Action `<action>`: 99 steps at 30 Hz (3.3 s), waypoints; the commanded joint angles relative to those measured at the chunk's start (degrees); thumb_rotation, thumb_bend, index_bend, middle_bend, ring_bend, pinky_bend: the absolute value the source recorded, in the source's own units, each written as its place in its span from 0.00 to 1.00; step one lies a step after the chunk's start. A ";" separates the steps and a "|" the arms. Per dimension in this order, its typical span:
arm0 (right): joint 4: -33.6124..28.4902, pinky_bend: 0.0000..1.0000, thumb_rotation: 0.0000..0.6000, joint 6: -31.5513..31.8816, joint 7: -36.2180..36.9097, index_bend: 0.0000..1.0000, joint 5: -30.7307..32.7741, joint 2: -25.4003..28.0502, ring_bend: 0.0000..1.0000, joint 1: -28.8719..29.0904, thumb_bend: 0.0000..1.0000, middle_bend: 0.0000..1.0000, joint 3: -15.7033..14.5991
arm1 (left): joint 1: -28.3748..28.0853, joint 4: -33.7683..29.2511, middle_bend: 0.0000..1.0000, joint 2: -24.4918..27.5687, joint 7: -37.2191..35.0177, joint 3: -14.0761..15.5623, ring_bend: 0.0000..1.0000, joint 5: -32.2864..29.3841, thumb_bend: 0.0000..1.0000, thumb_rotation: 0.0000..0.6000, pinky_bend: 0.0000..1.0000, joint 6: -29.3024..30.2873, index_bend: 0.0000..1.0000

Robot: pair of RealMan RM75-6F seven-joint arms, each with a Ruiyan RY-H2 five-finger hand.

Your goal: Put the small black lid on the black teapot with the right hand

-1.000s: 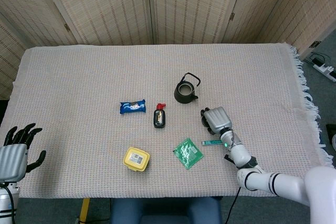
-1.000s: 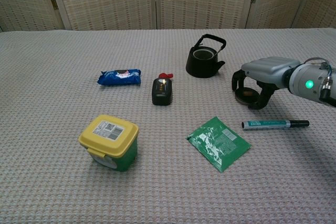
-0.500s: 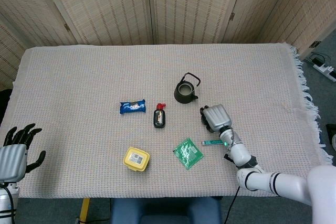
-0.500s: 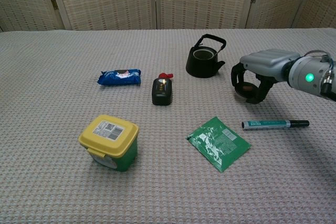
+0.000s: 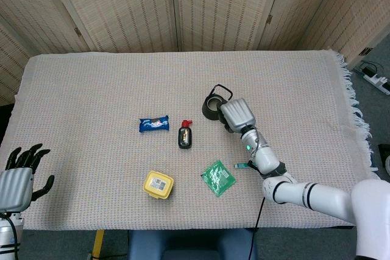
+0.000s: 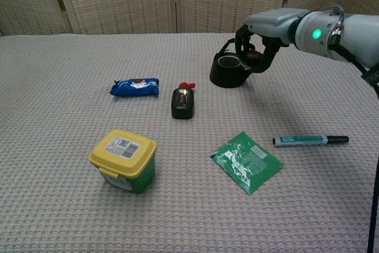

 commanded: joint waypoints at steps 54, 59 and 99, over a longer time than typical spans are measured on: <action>8.88 0.81 1.00 -5.47 1.46 0.10 5.63 -4.98 0.86 8.34 0.33 0.24 0.21 | 0.87 -1.55 0.11 0.50 1.36 0.29 0.16 -0.23 0.33 1.00 0.06 0.23 0.20; 6.65 0.81 1.00 -4.54 0.02 0.10 6.57 -4.04 0.86 8.24 0.33 0.25 -1.49 | 1.13 -1.55 0.11 0.71 1.16 0.31 0.16 -0.33 0.33 1.00 0.06 0.49 0.20; -25.69 0.34 1.00 24.32 10.62 0.10 -14.34 21.71 0.37 -15.36 0.33 0.28 -13.90 | -0.76 0.09 0.11 -0.05 -0.96 -1.03 0.16 0.43 0.33 1.00 0.06 -1.04 0.20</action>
